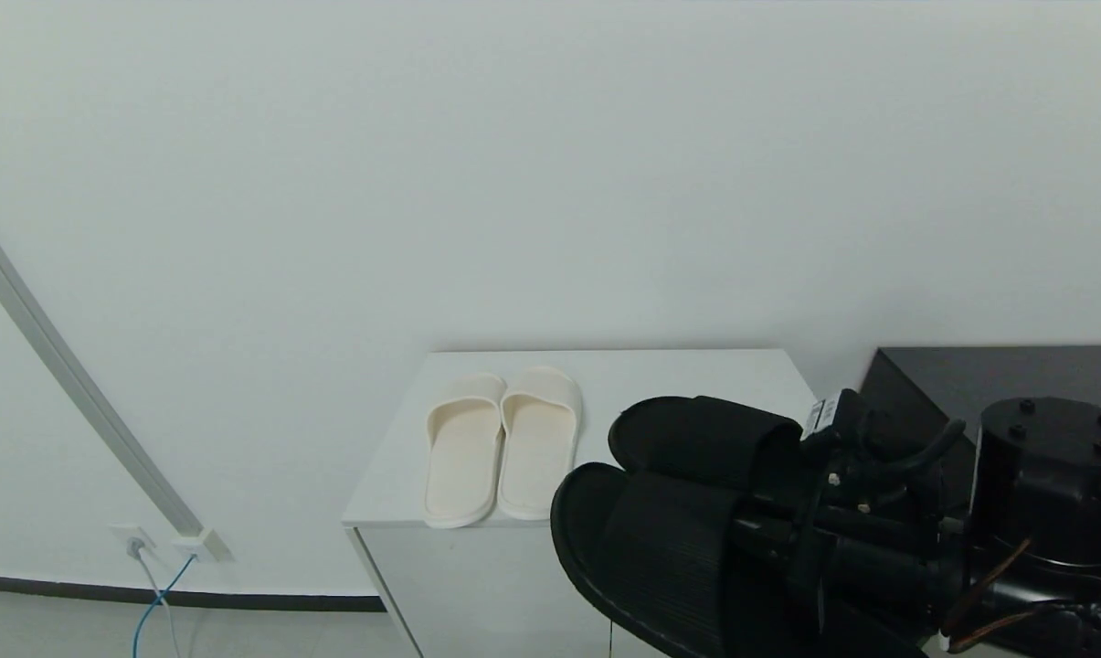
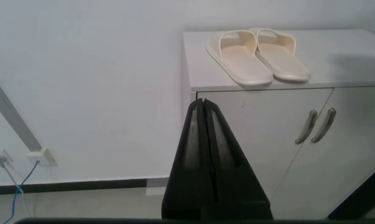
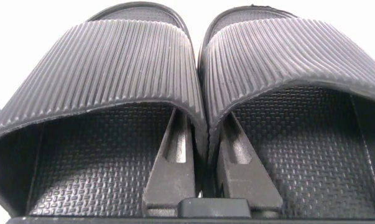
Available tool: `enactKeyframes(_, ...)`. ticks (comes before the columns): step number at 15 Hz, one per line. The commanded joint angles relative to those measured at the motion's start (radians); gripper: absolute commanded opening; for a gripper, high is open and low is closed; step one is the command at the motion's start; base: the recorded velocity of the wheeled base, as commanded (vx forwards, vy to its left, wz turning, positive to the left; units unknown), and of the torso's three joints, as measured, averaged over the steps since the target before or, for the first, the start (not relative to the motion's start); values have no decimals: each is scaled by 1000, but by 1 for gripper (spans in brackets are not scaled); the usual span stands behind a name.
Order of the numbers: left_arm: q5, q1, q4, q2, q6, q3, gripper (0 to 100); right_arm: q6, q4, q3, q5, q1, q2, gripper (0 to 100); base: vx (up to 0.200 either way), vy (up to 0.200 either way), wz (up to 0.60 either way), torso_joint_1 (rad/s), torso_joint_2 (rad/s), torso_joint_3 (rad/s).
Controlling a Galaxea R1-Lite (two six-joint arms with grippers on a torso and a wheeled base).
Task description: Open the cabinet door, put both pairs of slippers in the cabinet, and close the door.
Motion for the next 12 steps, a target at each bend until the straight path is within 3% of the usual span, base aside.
enactKeyframes(1,0,0,0,1,-1,0,0,-1,-2,10,3,0,-5,0,0,0,0,0,0,0)
enactKeyframes(4,0,0,0,1,-1,0,0,-1,0,14,6,6,6,0,0,0,0,0,0,0)
enactKeyframes(12,0,0,0,1,-1,0,0,1,-2,19,6,7,20,0,-200,0,0,4,2,1)
